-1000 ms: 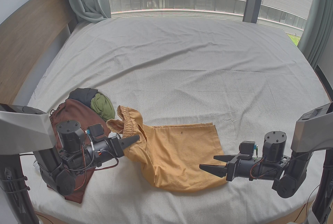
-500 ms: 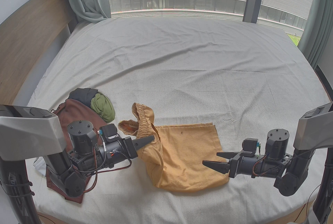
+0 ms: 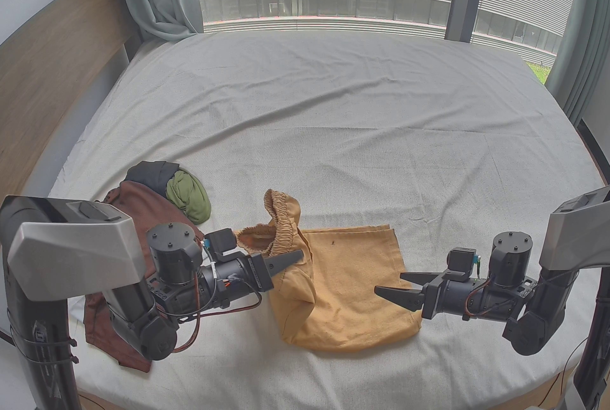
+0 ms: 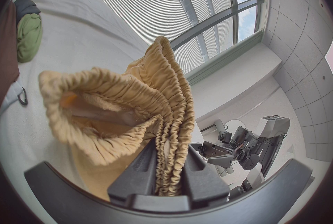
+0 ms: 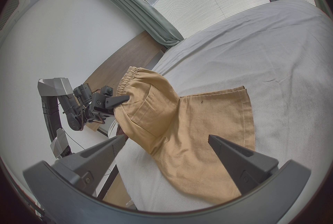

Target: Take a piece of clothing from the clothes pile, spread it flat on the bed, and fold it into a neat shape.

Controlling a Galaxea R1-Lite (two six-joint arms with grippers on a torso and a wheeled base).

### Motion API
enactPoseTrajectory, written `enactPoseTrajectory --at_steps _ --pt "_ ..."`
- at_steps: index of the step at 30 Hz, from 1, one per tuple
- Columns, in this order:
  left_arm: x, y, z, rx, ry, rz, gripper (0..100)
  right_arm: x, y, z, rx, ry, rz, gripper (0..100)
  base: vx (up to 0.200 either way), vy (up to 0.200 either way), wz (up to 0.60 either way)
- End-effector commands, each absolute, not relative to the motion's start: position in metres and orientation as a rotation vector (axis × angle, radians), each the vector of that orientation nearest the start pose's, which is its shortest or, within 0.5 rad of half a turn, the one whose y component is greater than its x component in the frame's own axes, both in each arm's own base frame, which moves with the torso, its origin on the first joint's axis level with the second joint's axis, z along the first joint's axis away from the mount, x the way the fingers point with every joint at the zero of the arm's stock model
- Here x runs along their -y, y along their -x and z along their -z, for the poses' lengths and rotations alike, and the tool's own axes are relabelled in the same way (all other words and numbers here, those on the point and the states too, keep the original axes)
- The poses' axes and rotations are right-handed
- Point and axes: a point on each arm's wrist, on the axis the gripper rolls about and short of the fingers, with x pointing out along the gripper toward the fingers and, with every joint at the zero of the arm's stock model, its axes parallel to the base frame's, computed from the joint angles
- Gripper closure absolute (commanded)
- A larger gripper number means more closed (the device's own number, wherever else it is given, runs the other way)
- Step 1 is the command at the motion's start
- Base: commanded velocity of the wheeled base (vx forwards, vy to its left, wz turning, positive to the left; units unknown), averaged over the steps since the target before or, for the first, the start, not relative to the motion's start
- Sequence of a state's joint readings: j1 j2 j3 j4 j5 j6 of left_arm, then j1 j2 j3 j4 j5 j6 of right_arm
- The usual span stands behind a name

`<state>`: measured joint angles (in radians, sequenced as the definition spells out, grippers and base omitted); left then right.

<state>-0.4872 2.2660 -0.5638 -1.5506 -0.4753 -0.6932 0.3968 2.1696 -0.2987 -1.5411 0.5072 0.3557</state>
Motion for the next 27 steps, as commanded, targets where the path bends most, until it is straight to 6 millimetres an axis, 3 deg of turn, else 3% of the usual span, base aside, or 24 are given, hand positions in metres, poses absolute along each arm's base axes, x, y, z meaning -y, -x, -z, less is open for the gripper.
enactPoseTrajectory --at_steps 1,18,27 --pt "0.178 -0.301 -0.02 -0.511 0.632 0.874 100 -0.118 -0.259 -0.027 -0.49 -0.349 -0.819 0 0.0 0.0 0.0" --pt "0.22 -0.307 0.009 -0.547 0.619 0.954 100 -0.111 -0.269 -0.034 -0.444 -0.36 -0.794 0 0.0 0.0 0.0" --pt "0.243 -0.308 0.011 -0.573 0.663 0.993 100 -0.108 -0.271 -0.035 -0.436 -0.362 -0.787 0 0.0 0.0 0.0"
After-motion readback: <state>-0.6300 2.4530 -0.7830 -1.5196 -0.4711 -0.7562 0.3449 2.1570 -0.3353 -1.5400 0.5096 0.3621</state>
